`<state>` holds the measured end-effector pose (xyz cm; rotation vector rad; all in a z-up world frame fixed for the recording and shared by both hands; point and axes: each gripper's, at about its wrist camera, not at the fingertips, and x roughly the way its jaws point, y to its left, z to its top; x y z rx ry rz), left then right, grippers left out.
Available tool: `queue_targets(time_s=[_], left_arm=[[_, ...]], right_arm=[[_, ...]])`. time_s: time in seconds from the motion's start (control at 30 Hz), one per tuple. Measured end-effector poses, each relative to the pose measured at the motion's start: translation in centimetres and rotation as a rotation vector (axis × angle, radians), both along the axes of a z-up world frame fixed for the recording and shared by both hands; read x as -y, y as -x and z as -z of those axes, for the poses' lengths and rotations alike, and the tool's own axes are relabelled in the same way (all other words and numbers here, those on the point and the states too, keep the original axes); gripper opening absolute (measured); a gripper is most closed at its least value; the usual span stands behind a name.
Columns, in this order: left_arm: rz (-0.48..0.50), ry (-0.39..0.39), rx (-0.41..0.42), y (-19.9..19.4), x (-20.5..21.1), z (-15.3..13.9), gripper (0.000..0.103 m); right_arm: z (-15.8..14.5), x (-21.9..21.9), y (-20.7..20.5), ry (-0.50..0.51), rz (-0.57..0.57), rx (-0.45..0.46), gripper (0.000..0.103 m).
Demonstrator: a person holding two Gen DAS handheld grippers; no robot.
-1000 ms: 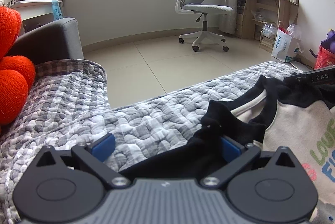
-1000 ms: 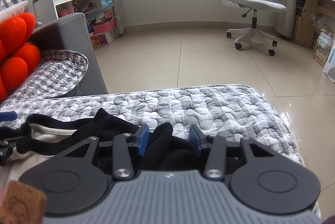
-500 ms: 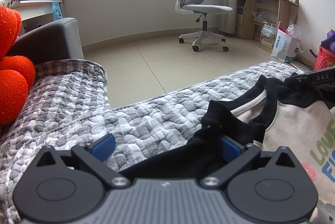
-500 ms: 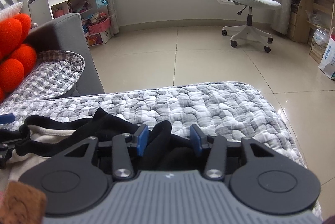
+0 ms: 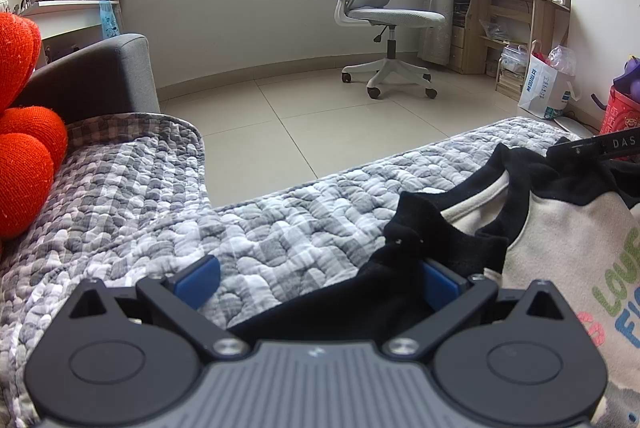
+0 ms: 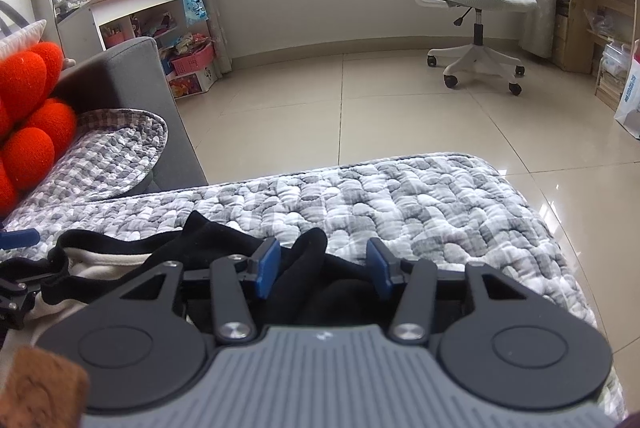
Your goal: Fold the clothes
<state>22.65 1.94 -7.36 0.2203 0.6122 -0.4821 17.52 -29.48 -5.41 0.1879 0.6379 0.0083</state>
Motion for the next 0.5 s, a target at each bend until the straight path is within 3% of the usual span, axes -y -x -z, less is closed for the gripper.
queue_targets(time_s=[0.27,0.5], left_arm=[[0.000,0.000,0.000,0.0,0.0,0.0,0.103],[0.001,-0.002,0.001,0.0,-0.1,0.0,0.103]], right_arm=[[-0.4,1.3,2.2,-0.094,-0.021,0.052,0.066],[-0.9,3.7,4.6,-0.163,-0.039,0.079,0.068]])
